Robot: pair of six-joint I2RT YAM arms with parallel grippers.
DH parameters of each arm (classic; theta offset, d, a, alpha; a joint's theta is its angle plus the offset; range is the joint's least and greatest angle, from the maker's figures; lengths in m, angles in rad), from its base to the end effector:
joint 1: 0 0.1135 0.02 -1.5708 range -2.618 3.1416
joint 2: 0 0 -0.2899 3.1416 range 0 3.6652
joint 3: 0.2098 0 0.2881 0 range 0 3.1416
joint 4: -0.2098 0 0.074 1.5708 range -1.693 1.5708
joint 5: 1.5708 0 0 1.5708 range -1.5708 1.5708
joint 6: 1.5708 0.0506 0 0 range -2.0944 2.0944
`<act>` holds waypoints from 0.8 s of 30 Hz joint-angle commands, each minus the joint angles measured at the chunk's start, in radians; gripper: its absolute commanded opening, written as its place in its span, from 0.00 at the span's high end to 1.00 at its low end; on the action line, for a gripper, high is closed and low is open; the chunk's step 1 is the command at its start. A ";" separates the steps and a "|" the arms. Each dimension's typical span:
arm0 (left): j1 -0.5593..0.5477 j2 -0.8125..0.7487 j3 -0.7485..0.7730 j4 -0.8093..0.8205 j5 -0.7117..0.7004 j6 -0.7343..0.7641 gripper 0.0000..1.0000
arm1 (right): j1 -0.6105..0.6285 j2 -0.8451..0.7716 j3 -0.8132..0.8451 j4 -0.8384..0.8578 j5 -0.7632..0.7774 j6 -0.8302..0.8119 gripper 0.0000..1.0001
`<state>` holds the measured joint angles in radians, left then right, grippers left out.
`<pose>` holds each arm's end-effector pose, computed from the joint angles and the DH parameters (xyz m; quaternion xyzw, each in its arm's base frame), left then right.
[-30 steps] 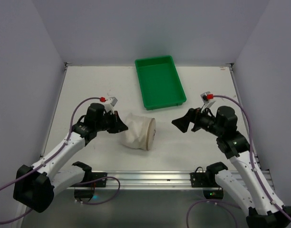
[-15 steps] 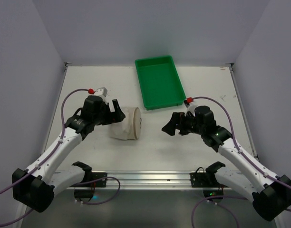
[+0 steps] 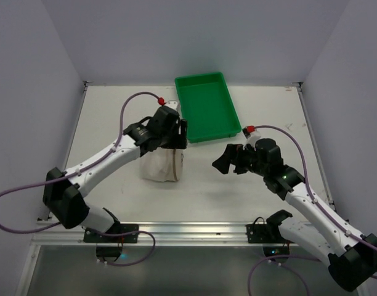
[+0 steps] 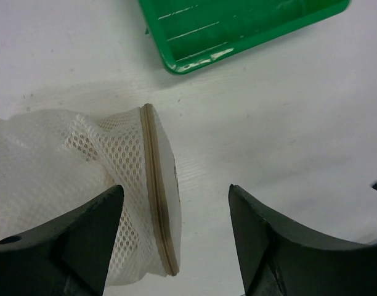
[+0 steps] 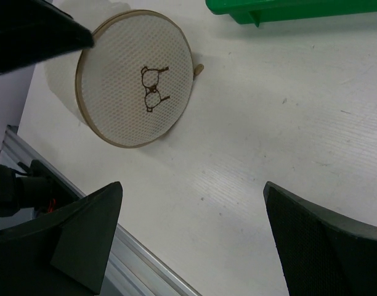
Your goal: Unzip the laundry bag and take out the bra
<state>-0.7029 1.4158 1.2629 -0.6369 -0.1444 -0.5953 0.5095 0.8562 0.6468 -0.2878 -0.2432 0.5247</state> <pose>0.2719 -0.2208 0.3282 0.0222 0.9225 -0.1764 0.3428 0.1916 0.1210 0.2739 -0.0555 0.8535 0.3416 0.3897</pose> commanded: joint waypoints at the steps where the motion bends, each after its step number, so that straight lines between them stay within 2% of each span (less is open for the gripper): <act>1: -0.040 0.112 0.081 -0.115 -0.197 0.009 0.30 | 0.003 -0.039 0.004 0.012 0.033 0.003 0.01; 4: -0.043 0.143 0.093 -0.126 -0.260 -0.001 0.32 | 0.003 -0.062 -0.010 0.013 0.035 0.003 0.01; 7: -0.043 0.175 0.095 -0.126 -0.241 0.003 0.41 | 0.003 -0.059 -0.021 0.022 0.019 0.003 0.01; 8: -0.043 0.182 0.090 -0.119 -0.227 0.014 0.57 | 0.003 -0.052 -0.021 0.025 0.012 0.000 0.01; 10: -0.044 0.178 0.081 -0.100 -0.170 0.044 0.74 | 0.003 -0.039 -0.019 0.039 -0.008 0.000 0.01; 11: -0.046 0.164 0.069 -0.084 -0.158 0.066 0.88 | 0.003 -0.034 -0.016 0.047 -0.014 0.001 0.01; 13: -0.046 0.125 0.056 -0.069 -0.109 0.097 0.99 | 0.003 -0.023 -0.009 0.062 -0.033 0.000 0.01; 19: -0.043 -0.096 -0.098 0.117 0.066 0.244 1.00 | 0.000 0.053 0.040 0.090 -0.123 -0.061 0.03; 24: -0.033 -0.233 -0.201 0.193 0.138 0.250 1.00 | -0.008 0.150 0.086 0.116 -0.231 -0.040 0.08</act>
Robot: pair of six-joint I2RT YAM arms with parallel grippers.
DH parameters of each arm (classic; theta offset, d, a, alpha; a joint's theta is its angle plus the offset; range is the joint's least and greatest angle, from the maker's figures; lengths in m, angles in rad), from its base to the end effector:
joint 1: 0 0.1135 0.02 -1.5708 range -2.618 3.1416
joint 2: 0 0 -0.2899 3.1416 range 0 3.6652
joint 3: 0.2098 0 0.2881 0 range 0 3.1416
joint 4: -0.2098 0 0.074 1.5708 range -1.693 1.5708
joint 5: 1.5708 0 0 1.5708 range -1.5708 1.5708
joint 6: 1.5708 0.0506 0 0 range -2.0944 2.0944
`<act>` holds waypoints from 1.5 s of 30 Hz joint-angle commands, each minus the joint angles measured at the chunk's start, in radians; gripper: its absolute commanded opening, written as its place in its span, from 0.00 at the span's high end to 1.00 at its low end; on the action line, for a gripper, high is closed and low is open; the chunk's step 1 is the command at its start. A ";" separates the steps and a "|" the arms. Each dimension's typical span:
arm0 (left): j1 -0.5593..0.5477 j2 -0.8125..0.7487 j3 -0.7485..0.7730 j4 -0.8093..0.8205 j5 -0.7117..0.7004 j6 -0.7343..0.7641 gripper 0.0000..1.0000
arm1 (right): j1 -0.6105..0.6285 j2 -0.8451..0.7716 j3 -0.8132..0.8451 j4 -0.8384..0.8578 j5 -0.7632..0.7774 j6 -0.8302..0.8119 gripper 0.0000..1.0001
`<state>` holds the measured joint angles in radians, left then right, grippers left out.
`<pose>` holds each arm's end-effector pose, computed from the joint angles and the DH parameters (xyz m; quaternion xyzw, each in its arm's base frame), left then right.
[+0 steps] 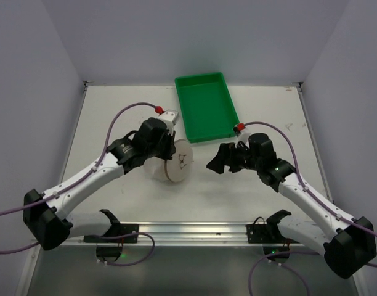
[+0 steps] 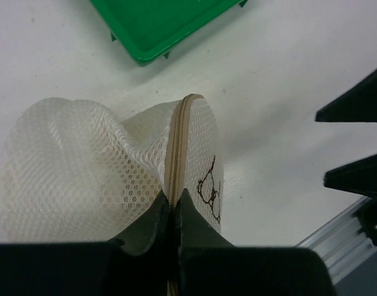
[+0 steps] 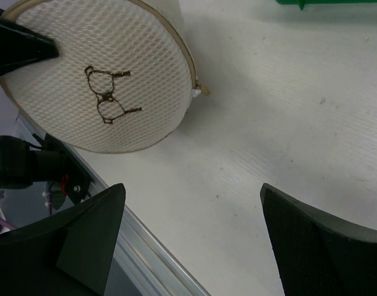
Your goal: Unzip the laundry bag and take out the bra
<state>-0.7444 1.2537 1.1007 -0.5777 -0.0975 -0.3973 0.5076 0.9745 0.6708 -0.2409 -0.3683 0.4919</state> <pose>0.2312 -0.2063 0.3223 0.1379 0.9017 -0.1827 0.3668 0.2076 0.1363 0.2636 -0.0966 0.8558 0.3713 0.3471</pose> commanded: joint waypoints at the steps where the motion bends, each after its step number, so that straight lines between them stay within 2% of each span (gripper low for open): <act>1: 0.010 -0.109 -0.051 0.150 0.122 0.051 1.00 | -0.006 0.038 0.065 0.080 -0.110 -0.006 0.10; 5: 0.036 -0.171 -0.097 0.203 0.180 0.063 1.00 | -0.007 0.073 0.070 0.100 -0.100 -0.041 0.12; 8: 0.056 -0.200 -0.128 0.242 0.252 0.063 1.00 | -0.007 0.105 0.059 0.129 -0.161 -0.081 0.15; 12: 0.079 -0.229 -0.147 0.263 0.292 0.067 1.00 | -0.007 0.110 0.033 0.163 -0.239 -0.143 0.23; 17: 0.148 -0.249 -0.157 0.265 0.393 0.071 1.00 | -0.006 0.087 -0.014 0.193 -0.185 -0.223 0.28; 22: 0.166 -0.252 -0.130 0.243 0.450 0.071 1.00 | 0.002 0.059 -0.098 0.370 -0.158 -0.240 0.35; 37: 0.165 -0.255 -0.064 0.199 0.518 0.046 1.00 | 0.072 0.164 -0.131 0.555 -0.121 -0.372 0.34; 45: 0.166 -0.250 -0.059 0.180 0.536 0.052 1.00 | 0.088 0.132 -0.154 0.594 -0.104 -0.408 0.37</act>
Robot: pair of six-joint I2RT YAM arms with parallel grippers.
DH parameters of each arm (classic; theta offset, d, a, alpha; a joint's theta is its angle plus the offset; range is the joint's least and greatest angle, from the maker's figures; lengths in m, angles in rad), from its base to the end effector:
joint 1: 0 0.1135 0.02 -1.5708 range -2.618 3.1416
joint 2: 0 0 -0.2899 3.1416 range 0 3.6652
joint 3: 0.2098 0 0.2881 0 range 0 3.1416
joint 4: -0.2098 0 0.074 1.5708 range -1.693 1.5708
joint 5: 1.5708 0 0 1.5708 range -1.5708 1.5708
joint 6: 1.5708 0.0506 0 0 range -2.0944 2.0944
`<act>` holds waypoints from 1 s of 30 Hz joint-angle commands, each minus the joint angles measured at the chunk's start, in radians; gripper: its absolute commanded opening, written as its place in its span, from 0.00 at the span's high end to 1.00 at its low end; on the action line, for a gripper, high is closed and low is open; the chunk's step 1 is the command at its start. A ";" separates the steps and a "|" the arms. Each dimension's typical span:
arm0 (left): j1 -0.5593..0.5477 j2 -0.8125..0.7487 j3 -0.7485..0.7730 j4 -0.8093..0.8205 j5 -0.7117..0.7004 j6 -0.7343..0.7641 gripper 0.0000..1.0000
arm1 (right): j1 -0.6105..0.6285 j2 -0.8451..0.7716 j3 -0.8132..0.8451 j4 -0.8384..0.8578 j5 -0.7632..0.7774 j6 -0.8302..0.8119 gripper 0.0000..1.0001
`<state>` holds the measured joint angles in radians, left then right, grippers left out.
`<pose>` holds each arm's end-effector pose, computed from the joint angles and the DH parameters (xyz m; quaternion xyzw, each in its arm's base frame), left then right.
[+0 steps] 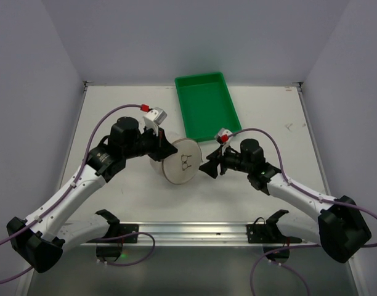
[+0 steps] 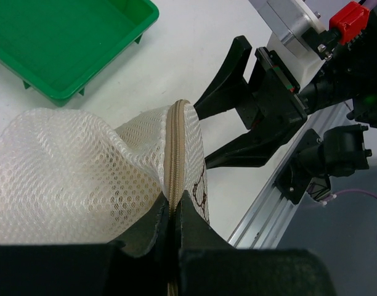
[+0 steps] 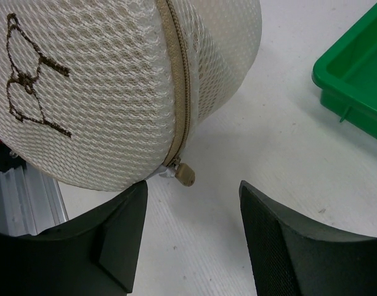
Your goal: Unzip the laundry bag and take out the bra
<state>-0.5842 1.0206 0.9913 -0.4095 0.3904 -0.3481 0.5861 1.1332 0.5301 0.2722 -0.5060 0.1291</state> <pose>0.2073 -0.1601 0.3610 0.2008 0.8100 -0.3827 0.3964 0.2156 0.1726 0.2273 -0.3201 0.7346 0.3877 0.4556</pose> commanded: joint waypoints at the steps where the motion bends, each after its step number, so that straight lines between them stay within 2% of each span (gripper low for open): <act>1: 0.006 -0.014 0.053 0.011 0.048 0.004 1.00 | 0.011 -0.029 -0.016 0.084 0.035 -0.048 0.37; 8: 0.006 -0.014 0.076 -0.012 0.065 0.014 1.00 | 0.017 -0.042 -0.030 0.101 0.063 -0.081 0.47; 15: 0.004 -0.008 0.076 -0.020 0.094 0.009 1.00 | 0.027 -0.052 -0.027 0.114 0.076 -0.106 0.51; 25: 0.006 0.006 0.086 -0.041 0.070 0.018 1.00 | 0.043 -0.087 -0.042 0.122 0.017 -0.121 0.54; 30: 0.006 0.016 0.095 -0.048 0.071 0.027 1.00 | 0.046 -0.095 -0.051 0.116 0.003 -0.155 0.73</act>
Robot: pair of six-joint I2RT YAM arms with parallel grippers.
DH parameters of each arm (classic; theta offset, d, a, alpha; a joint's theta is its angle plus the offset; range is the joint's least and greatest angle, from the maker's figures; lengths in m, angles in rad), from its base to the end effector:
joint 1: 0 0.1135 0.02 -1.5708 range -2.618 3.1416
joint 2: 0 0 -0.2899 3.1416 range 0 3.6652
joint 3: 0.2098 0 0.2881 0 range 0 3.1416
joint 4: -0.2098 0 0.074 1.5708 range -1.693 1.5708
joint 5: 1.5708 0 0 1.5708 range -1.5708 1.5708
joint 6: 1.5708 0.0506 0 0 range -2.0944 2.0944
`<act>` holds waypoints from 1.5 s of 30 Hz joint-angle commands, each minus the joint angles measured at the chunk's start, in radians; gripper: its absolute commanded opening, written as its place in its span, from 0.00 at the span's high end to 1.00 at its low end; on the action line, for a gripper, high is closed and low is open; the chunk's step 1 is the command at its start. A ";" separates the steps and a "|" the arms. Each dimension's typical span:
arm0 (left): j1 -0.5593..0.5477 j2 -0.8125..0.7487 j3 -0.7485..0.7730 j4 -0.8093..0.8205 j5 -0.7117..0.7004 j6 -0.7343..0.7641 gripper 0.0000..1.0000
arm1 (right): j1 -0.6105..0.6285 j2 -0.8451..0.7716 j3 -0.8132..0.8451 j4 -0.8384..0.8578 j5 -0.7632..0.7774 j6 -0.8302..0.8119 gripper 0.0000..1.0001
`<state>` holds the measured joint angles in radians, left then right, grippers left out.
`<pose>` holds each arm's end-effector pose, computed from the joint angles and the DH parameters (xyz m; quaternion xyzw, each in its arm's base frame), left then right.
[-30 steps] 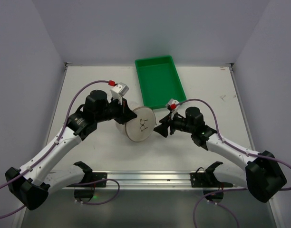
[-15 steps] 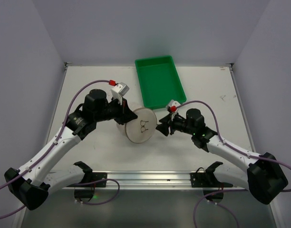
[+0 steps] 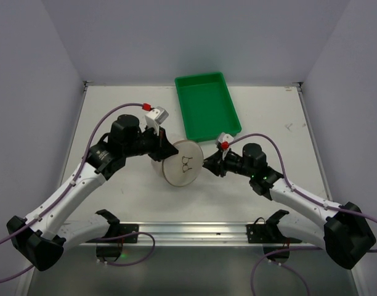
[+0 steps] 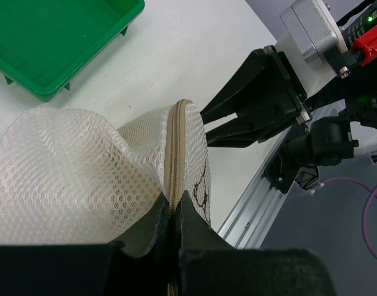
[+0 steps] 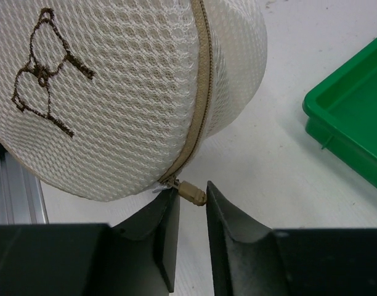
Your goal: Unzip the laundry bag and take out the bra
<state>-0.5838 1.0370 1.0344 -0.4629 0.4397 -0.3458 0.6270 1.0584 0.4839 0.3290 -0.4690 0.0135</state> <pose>0.2063 -0.1621 0.3686 0.2123 0.8112 -0.3956 0.3748 0.1992 0.1726 0.2345 -0.3678 0.6878 0.3622 0.5103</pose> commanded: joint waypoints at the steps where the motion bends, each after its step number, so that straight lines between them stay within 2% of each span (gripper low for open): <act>1: 0.006 0.003 0.053 0.006 0.025 0.025 1.00 | 0.005 -0.018 -0.002 0.059 -0.036 -0.040 0.76; 3: 0.006 0.005 0.056 0.007 0.033 0.031 1.00 | 0.007 -0.017 0.001 0.056 -0.040 -0.040 0.83; 4: 0.006 0.005 0.056 0.004 0.030 0.034 1.00 | 0.007 -0.017 0.002 0.051 -0.040 -0.043 0.91; 6: 0.006 0.008 0.059 -0.009 0.011 0.045 1.00 | 0.007 -0.017 0.005 0.039 -0.034 -0.044 0.99; 11: 0.013 0.017 0.061 -0.017 -0.027 0.073 1.00 | 0.008 -0.047 0.002 0.012 -0.025 -0.024 1.00; 15: 0.019 0.040 0.085 -0.039 0.018 0.100 1.00 | 0.008 -0.089 -0.016 -0.005 -0.013 -0.020 1.00; 17: 0.019 0.044 0.092 -0.055 -0.034 0.103 1.00 | 0.011 -0.097 -0.013 -0.036 -0.007 0.016 1.00; 18: 0.021 0.046 0.093 -0.057 -0.048 0.102 0.88 | 0.013 -0.097 -0.008 -0.045 -0.008 0.022 1.00; 20: 0.021 0.049 0.092 -0.048 -0.064 0.091 0.76 | 0.020 -0.089 -0.004 -0.064 -0.008 0.046 1.00; 21: 0.021 0.052 0.092 -0.046 -0.074 0.068 0.61 | 0.023 -0.086 -0.002 -0.070 -0.007 0.061 1.00; 23: 0.021 0.061 0.095 -0.043 -0.126 0.041 0.41 | 0.042 -0.083 0.001 -0.091 0.006 0.106 1.00; 24: 0.022 0.064 0.096 -0.043 -0.149 0.006 0.20 | 0.049 -0.084 0.001 -0.094 0.032 0.123 1.00; 26: 0.022 0.067 0.095 -0.054 -0.220 -0.033 0.00 | 0.076 -0.087 0.002 -0.099 0.078 0.184 1.00; 28: 0.021 0.070 0.102 -0.083 -0.298 -0.099 0.00 | 0.102 -0.080 0.005 -0.099 0.145 0.247 1.00; 29: 0.022 0.075 0.108 -0.141 -0.400 -0.126 0.00 | 0.114 -0.072 0.013 -0.123 0.183 0.272 1.00; 33: 0.022 0.080 0.124 -0.282 -0.535 -0.292 0.00 | 0.197 -0.026 0.071 -0.169 0.320 0.367 1.00; 39: 0.022 -0.098 -0.068 -0.289 -0.512 -0.531 0.00 | 0.322 0.084 0.146 -0.242 0.487 0.489 1.00; 45: 0.003 -0.233 -0.337 -0.157 -0.351 -0.732 0.00 | 0.352 0.118 0.159 -0.238 0.529 0.556 1.00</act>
<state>-0.5720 0.8165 0.8059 -0.6930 0.0082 -0.9085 0.9752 1.1675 0.5964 0.1104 -0.0147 0.5076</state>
